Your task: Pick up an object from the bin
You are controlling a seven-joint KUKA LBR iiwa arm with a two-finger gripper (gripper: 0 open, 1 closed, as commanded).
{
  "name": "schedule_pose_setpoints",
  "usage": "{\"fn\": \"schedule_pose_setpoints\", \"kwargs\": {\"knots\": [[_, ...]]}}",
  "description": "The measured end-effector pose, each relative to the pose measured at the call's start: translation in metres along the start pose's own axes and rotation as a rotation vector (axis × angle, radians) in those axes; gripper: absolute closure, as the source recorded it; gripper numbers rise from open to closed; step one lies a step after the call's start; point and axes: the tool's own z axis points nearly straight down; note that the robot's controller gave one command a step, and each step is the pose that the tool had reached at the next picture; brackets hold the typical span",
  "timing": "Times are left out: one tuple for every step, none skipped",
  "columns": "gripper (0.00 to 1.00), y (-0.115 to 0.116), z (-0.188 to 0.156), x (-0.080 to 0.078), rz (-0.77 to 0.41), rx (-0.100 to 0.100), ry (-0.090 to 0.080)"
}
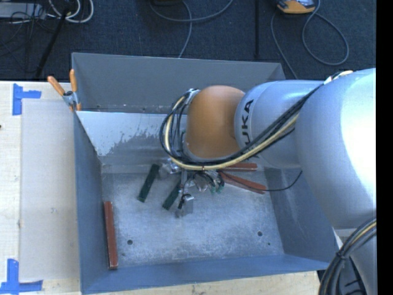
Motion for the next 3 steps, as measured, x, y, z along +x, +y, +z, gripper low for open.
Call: {"fn": "schedule_pose_setpoints", "kwargs": {"knots": [[0.0,-0.032,-0.001,0.003,-0.408,0.002,-0.003],[1.0,-0.032,-0.002,0.002,-0.406,0.001,-0.004],[1.0,-0.028,-0.133,0.0,-0.394,0.005,-0.012]]}}
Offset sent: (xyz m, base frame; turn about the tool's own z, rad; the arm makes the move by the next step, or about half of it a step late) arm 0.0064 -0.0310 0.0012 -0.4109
